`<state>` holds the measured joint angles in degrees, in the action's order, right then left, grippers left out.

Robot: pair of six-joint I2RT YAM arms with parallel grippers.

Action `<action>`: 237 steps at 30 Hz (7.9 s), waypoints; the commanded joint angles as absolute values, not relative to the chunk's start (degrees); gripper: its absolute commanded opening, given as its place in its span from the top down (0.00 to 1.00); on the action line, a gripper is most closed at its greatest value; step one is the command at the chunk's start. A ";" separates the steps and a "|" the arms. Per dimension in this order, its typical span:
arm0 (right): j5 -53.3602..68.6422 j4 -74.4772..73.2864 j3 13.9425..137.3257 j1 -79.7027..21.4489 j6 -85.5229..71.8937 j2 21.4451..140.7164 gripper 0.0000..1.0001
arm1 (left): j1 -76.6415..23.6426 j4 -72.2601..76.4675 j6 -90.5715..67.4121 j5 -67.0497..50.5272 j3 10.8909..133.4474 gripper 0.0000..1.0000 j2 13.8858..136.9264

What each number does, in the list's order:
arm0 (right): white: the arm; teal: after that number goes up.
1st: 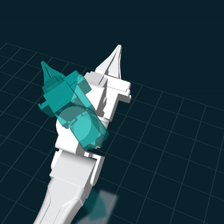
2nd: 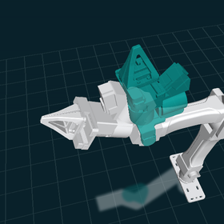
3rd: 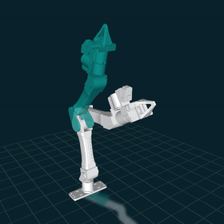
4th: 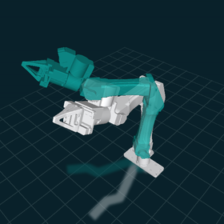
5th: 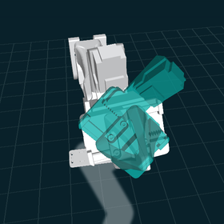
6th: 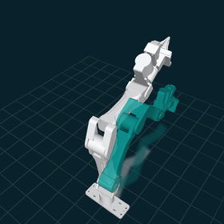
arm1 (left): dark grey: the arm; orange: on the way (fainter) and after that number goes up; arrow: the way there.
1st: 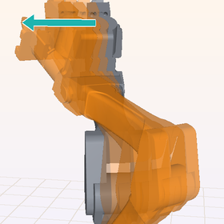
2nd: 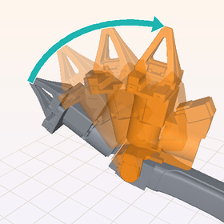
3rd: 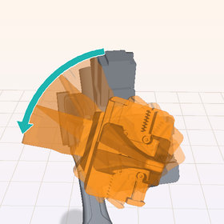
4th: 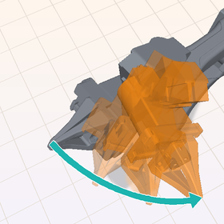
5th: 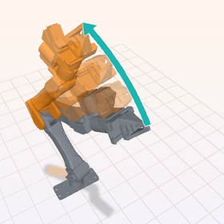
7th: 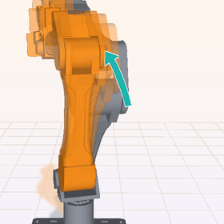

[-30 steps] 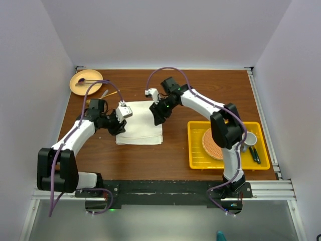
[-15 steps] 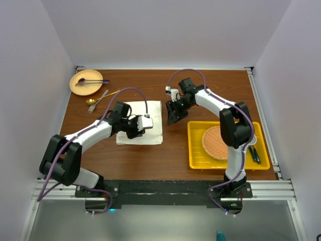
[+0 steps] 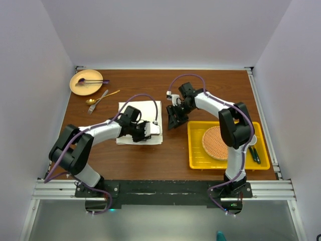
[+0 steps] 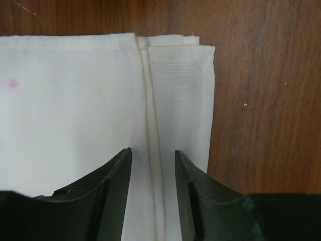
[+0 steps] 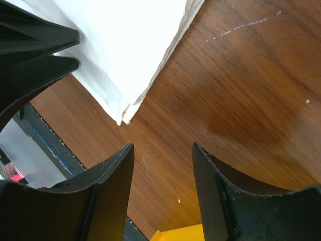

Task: Fold the napkin into a case and place the utensils inside
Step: Smooth out the square-folded napkin at the center of the board.

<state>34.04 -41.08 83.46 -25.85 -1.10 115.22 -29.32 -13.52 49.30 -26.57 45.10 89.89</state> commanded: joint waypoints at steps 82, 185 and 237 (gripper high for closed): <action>36.74 -42.36 86.66 -23.38 -0.53 113.91 0.45 | -26.98 -30.31 52.91 -30.15 60.29 1.00 92.12; 24.18 10.99 53.79 -45.00 32.61 98.87 0.44 | -16.79 -33.31 41.22 -48.16 65.65 0.99 101.07; 23.03 0.35 73.30 -38.06 8.09 106.70 1.00 | -10.28 -11.35 53.96 -29.80 30.42 0.30 69.96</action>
